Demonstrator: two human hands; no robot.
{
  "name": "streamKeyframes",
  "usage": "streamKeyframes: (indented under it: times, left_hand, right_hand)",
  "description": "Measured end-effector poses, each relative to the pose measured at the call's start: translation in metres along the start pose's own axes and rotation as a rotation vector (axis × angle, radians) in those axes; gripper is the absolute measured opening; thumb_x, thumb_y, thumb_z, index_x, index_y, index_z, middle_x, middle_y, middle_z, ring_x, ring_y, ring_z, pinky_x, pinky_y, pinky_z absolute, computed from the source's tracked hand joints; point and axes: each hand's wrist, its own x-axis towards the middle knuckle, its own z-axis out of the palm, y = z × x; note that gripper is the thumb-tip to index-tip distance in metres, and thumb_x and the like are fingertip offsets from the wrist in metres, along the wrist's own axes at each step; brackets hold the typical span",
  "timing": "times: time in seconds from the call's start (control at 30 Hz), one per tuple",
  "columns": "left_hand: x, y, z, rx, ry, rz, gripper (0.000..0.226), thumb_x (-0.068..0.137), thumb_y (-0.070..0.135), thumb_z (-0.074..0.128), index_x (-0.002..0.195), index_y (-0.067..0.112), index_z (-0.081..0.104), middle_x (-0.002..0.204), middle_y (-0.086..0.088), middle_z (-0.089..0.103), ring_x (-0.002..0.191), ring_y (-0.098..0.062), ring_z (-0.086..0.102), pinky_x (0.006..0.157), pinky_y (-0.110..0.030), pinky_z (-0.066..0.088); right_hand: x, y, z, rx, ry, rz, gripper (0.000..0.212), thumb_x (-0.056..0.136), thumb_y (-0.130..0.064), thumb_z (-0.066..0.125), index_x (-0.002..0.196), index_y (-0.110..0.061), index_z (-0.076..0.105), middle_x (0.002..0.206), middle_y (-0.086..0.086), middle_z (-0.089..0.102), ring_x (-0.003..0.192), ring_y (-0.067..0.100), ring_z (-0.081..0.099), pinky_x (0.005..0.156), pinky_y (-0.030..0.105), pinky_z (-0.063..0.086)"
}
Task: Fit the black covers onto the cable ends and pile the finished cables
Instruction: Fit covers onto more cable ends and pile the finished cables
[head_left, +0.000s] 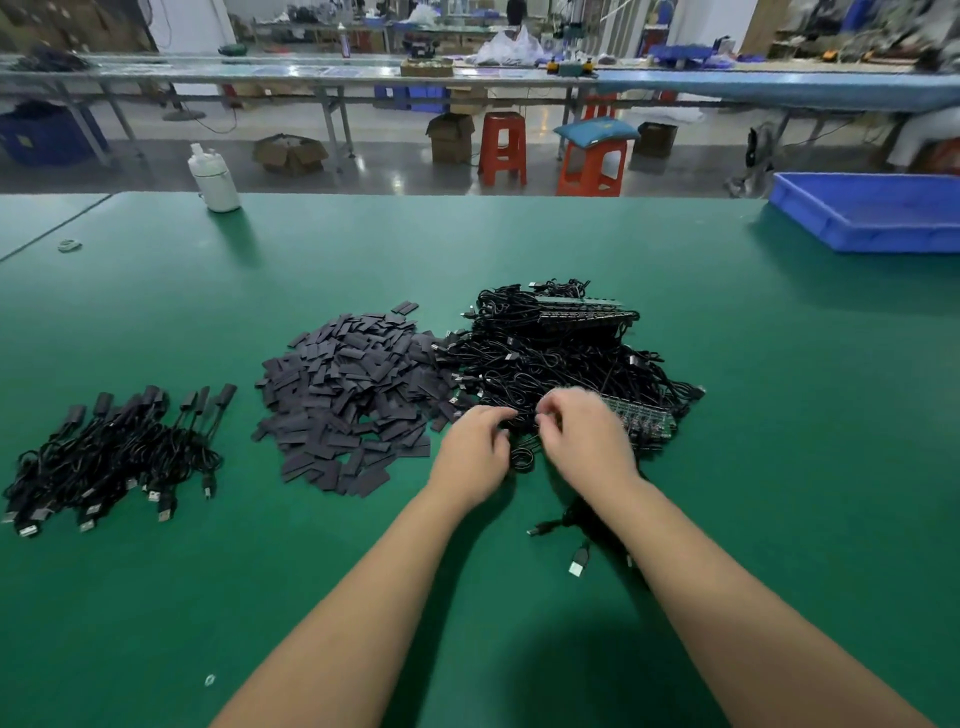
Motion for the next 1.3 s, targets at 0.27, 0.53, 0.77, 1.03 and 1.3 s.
streamKeyframes:
  times: [0.27, 0.53, 0.77, 1.03, 1.3]
  left_hand:
    - [0.015, 0.045, 0.022, -0.152, -0.149, -0.095, 0.031, 0.098, 0.021, 0.055, 0.128, 0.022, 0.062, 0.124, 0.004, 0.065, 0.104, -0.016, 0.063, 0.096, -0.032, 0.051]
    - [0.025, 0.070, 0.031, -0.163, -0.087, -0.148, 0.027, 0.088, 0.039, 0.070, 0.073, 0.024, 0.054, 0.065, 0.012, 0.048, 0.061, -0.009, 0.043, 0.058, -0.027, 0.033]
    - [0.025, 0.075, 0.029, -0.193, -0.102, -0.194, 0.034, 0.094, 0.031, 0.062, 0.062, 0.022, 0.055, 0.060, 0.004, 0.065, 0.040, 0.001, 0.045, 0.045, -0.022, 0.029]
    - [0.017, 0.081, 0.030, -0.093, 0.020, -0.203, 0.031, 0.093, 0.032, 0.062, 0.070, 0.012, 0.065, 0.068, -0.004, 0.067, 0.067, -0.026, 0.062, 0.064, -0.039, 0.052]
    - [0.015, 0.075, 0.029, -0.144, 0.071, -0.217, 0.033, 0.092, 0.036, 0.064, 0.066, 0.016, 0.063, 0.059, 0.001, 0.060, 0.057, -0.019, 0.054, 0.057, -0.033, 0.044]
  right_hand:
    - [0.030, 0.074, -0.054, -0.180, -0.171, 0.191, 0.018, 0.099, -0.035, 0.059, 0.107, -0.024, 0.070, 0.108, 0.000, 0.072, 0.106, 0.023, 0.059, 0.095, 0.039, 0.045]
    - [0.028, 0.064, -0.060, 0.144, -0.284, 0.022, 0.013, 0.100, -0.025, 0.057, 0.088, -0.029, 0.060, 0.085, -0.010, 0.062, 0.080, 0.013, 0.056, 0.067, 0.029, 0.037]
    - [0.021, 0.053, -0.062, 0.119, -0.265, -0.040, 0.018, 0.098, -0.031, 0.060, 0.088, -0.025, 0.074, 0.078, -0.010, 0.067, 0.074, 0.011, 0.059, 0.063, 0.027, 0.040]
    - [0.024, 0.043, -0.053, 0.088, -0.198, 0.049, 0.030, 0.097, -0.030, 0.062, 0.067, -0.030, 0.066, 0.058, -0.008, 0.059, 0.058, 0.010, 0.052, 0.053, 0.024, 0.032]
    - [0.026, 0.047, -0.052, 0.070, -0.225, 0.073, 0.021, 0.098, -0.037, 0.061, 0.081, -0.030, 0.072, 0.067, -0.007, 0.065, 0.064, 0.011, 0.057, 0.056, 0.026, 0.037]
